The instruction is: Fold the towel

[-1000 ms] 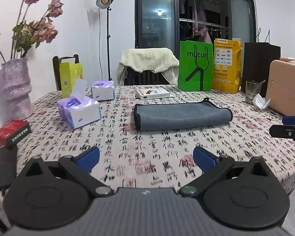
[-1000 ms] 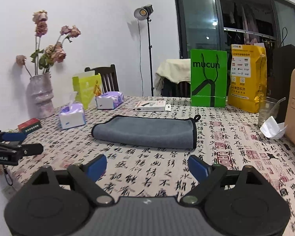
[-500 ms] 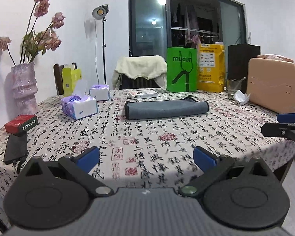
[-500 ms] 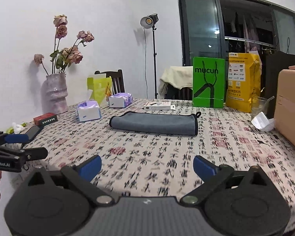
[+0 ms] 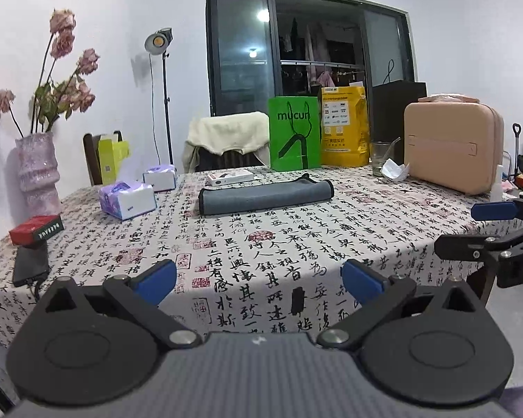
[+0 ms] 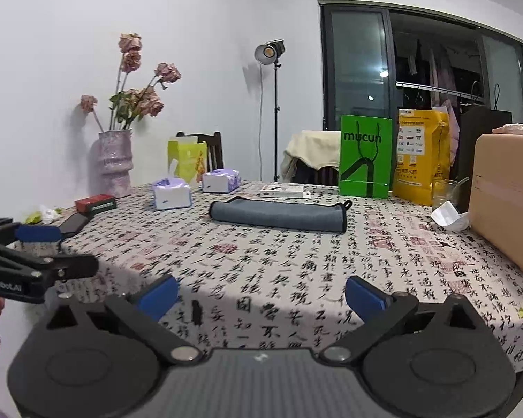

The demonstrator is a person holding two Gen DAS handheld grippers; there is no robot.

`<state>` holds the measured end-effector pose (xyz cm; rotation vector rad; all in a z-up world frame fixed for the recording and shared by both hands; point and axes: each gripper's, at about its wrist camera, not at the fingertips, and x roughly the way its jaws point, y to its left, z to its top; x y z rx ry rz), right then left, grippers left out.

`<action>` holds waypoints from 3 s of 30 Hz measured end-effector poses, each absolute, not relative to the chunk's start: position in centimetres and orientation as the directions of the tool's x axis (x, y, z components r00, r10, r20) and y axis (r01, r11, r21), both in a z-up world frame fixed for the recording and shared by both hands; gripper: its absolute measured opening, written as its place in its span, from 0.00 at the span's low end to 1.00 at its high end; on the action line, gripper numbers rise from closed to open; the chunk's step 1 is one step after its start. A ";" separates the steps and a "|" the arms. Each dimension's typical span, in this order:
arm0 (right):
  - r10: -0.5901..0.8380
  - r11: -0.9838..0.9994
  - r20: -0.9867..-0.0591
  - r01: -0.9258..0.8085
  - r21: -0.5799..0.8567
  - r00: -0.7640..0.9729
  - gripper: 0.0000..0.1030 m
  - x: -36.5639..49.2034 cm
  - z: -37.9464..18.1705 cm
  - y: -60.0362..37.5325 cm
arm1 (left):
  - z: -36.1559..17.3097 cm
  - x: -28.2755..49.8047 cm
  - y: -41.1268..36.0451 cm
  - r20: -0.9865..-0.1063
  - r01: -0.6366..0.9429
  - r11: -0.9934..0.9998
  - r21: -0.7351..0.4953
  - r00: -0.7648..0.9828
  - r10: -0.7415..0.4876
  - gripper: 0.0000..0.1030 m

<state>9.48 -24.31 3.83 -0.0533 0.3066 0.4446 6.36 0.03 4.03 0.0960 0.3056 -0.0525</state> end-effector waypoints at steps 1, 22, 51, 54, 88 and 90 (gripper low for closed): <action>0.412 0.904 -0.302 -0.428 0.014 0.860 1.00 9.1 3.7 -24.3 | 4.0 6.0 -0.1 -0.301 0.068 0.993 0.096 0.953 -0.036 1.00; 0.418 0.903 -0.249 -0.430 0.007 0.874 1.00 2.9 0.5 -24.8 | 0.3 -0.3 0.2 -0.259 0.042 0.998 0.039 0.966 -0.031 1.00; 0.396 0.916 -0.240 -0.400 0.035 0.886 1.00 -0.2 -0.6 -25.4 | -0.2 -1.5 -0.4 -0.236 0.050 0.998 0.030 0.971 -0.042 1.00; 0.396 0.916 -0.240 -0.399 0.035 0.886 1.00 -0.1 -0.6 -25.4 | -0.2 -1.5 -0.4 -0.237 0.050 0.998 0.028 0.970 -0.042 1.00; 0.401 0.913 -0.241 -0.405 0.034 0.884 1.00 -0.1 -0.8 -25.3 | -0.3 -1.4 -0.5 -0.238 0.051 0.998 0.029 0.970 -0.042 1.00; 0.400 0.914 -0.241 -0.404 0.034 0.884 1.00 -0.1 -0.8 -25.3 | -0.3 -1.4 -0.5 -0.237 0.050 0.998 0.029 0.971 -0.042 1.00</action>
